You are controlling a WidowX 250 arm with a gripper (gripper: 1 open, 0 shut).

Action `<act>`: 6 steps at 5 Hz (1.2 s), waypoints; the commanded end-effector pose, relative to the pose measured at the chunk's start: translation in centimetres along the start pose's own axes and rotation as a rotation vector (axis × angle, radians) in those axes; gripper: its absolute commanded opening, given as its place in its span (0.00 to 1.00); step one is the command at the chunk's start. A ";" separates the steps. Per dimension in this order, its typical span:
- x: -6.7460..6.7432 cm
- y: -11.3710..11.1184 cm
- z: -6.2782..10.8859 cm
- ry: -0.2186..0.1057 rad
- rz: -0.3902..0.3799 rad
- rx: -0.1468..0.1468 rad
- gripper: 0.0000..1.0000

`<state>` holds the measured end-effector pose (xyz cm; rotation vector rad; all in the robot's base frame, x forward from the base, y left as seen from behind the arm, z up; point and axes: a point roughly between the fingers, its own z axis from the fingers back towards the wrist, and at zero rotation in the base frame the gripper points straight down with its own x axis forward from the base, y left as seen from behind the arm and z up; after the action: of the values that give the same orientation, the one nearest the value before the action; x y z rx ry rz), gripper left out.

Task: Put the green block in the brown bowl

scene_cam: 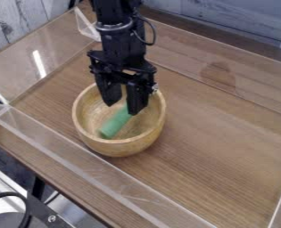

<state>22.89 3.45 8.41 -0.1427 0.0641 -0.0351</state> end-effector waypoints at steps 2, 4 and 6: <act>1.0 0.1 3.9 -0.089 0.001 0.007 1.00; 1.8 0.1 8.9 -0.153 0.000 0.005 1.00; 0.8 1.1 6.7 -0.138 -0.003 0.035 1.00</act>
<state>23.91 5.17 13.49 -0.1291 -0.0183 -0.0298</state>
